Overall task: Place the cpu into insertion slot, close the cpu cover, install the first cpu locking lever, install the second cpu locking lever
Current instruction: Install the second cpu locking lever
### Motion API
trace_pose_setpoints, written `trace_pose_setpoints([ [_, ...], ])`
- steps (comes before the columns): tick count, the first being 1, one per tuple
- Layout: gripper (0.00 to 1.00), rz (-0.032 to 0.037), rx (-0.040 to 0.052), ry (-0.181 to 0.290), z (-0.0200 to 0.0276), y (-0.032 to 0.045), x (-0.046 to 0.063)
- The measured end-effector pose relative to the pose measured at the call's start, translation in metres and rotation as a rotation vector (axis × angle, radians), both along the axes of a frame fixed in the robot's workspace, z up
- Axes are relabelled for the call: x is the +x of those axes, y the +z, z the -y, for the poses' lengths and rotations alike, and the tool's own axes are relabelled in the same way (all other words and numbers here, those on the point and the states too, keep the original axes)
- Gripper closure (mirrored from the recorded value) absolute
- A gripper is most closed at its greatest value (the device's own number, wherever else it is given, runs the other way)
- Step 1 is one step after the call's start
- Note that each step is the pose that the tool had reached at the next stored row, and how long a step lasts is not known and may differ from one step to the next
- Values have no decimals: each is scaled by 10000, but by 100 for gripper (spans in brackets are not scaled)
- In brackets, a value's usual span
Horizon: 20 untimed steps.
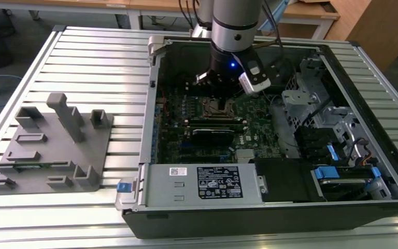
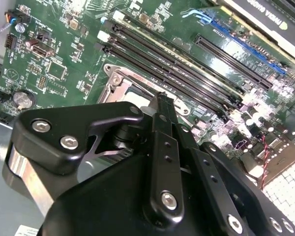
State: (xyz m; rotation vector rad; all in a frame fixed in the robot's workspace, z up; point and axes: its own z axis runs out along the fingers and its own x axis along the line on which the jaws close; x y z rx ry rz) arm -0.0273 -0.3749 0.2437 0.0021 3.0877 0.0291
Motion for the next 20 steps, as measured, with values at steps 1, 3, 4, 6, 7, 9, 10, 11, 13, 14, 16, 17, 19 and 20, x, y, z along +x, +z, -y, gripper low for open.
trace_pose_setpoints([
  [1, 89, 0, -1, 0, 1, -1, -14],
  [3, 89, 0, -1, 0, 1, -4, -45],
  [4, 89, 1, -1, 0, 1, -5, -61],
  [6, 89, 0, -1, 0, 1, -8, -88],
  [7, 89, 0, -1, 0, 1, -10, -101],
  [9, 89, 0, -2, 0, 2, -20, -121],
  [10, 89, 1, -1, 0, 2, -28, -132],
  [11, 89, 0, -1, 0, 2, -38, -142],
  [13, 89, 1, -1, -1, 2, -56, -154],
  [14, 89, 1, -1, -1, 4, -65, -158],
  [16, 89, 0, -3, 0, 5, -74, -160],
  [17, 89, 0, -3, 1, 5, -74, -160],
  [19, 89, 1, -2, 0, 4, -76, -161],
  [20, 89, 1, -1, 0, 5, -76, -160],
])
